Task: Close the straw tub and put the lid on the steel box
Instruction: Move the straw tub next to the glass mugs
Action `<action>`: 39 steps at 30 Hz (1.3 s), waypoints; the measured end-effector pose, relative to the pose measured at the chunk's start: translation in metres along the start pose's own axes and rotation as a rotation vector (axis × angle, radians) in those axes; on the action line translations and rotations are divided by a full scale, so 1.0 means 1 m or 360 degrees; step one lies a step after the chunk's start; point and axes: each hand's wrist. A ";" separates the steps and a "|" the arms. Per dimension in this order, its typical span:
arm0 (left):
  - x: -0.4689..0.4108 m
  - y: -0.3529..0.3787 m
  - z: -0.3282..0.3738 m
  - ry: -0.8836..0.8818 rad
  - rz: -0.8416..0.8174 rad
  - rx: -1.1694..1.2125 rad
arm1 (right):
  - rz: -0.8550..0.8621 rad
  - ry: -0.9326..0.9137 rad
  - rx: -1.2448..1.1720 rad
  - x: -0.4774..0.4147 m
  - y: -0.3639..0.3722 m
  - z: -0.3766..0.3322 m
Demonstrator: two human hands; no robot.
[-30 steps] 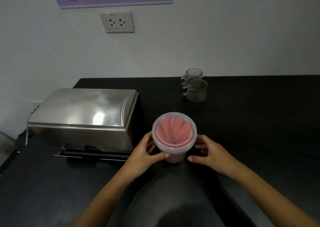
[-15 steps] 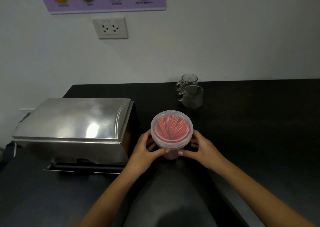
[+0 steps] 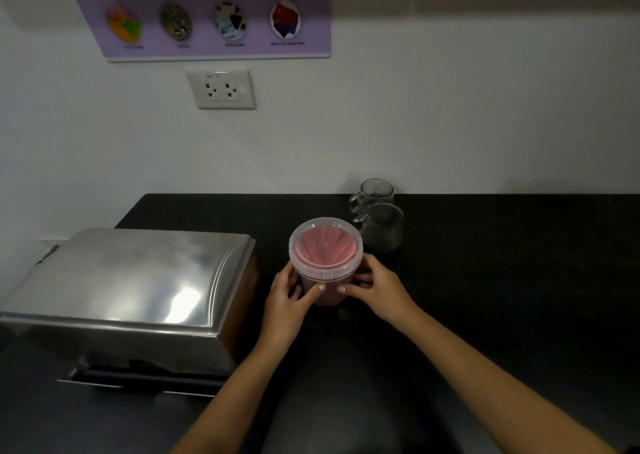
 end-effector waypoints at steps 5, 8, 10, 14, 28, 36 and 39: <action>-0.015 0.005 0.001 0.0025 0.0074 0.0013 | 0.0005 -0.0045 -0.0018 -0.020 -0.002 0.001; -0.022 0.007 0.001 0.0025 0.0131 0.0019 | -0.0006 -0.0072 -0.0054 -0.030 -0.001 0.000; -0.028 0.009 0.001 0.0037 0.0173 0.0007 | -0.0009 -0.0086 -0.0042 -0.038 0.000 -0.001; -0.041 0.015 0.002 0.0065 0.0317 0.0008 | 0.0017 -0.0090 0.0001 -0.053 0.003 -0.003; -0.095 0.025 0.003 -0.0020 0.0604 0.0136 | 0.0187 -0.0017 -0.0087 -0.101 0.015 -0.026; -0.117 0.024 0.005 -0.0065 0.0573 0.0183 | 0.0230 -0.0031 -0.0032 -0.117 0.008 -0.031; -0.124 0.023 0.005 -0.0064 0.0566 0.0189 | 0.0222 -0.0038 -0.0019 -0.122 0.006 -0.032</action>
Point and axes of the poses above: each hand's wrist, its own x-axis away from the middle knuckle, its own y-axis out of the palm, z = x × y, and after that the axes turned 13 degrees about x, right-handed
